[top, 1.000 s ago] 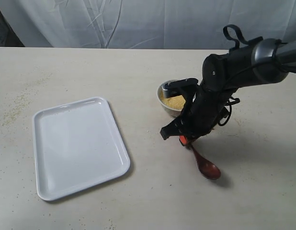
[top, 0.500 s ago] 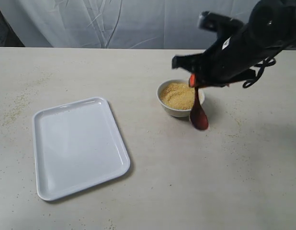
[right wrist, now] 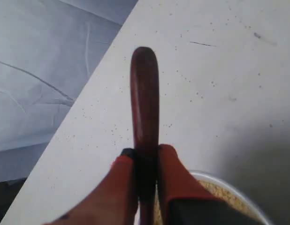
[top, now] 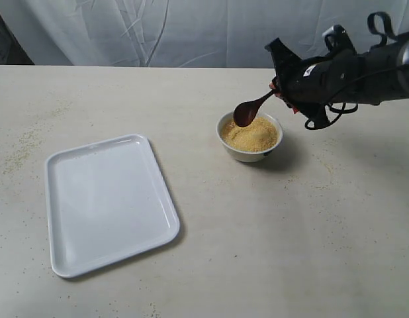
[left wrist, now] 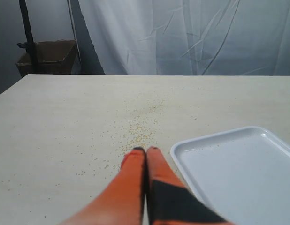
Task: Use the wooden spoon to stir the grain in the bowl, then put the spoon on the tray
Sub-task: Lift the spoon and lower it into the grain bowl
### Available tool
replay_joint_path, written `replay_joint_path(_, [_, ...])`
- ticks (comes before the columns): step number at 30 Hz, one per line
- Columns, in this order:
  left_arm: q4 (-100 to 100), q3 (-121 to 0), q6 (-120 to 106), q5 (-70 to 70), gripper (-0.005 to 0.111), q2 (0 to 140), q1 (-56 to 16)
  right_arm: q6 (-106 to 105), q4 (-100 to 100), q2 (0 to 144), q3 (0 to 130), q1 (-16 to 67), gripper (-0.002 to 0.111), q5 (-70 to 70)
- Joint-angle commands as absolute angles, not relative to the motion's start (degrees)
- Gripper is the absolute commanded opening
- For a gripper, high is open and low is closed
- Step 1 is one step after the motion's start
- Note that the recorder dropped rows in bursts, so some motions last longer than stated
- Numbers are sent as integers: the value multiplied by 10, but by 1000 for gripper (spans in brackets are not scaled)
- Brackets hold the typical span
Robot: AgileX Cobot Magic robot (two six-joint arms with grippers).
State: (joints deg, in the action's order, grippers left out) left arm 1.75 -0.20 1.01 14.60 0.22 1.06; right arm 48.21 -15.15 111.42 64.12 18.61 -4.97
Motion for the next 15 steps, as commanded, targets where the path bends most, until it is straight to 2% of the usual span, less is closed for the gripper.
replay_joint_path(1, [17, 0, 10, 141, 0, 0, 13, 486, -161, 1144, 643, 183, 0, -94])
replay_joint_path(10, [17, 0, 10, 140, 0, 0, 13, 484, -154, 1163, 643, 189, 1, -92])
replay_joint_path(12, [17, 0, 10, 140, 0, 0, 13, 484, -156, 1163, 643, 193, 7, -92])
replay_joint_path(15, [17, 0, 10, 140, 0, 0, 13, 484, -160, 1163, 643, 194, 26, -93])
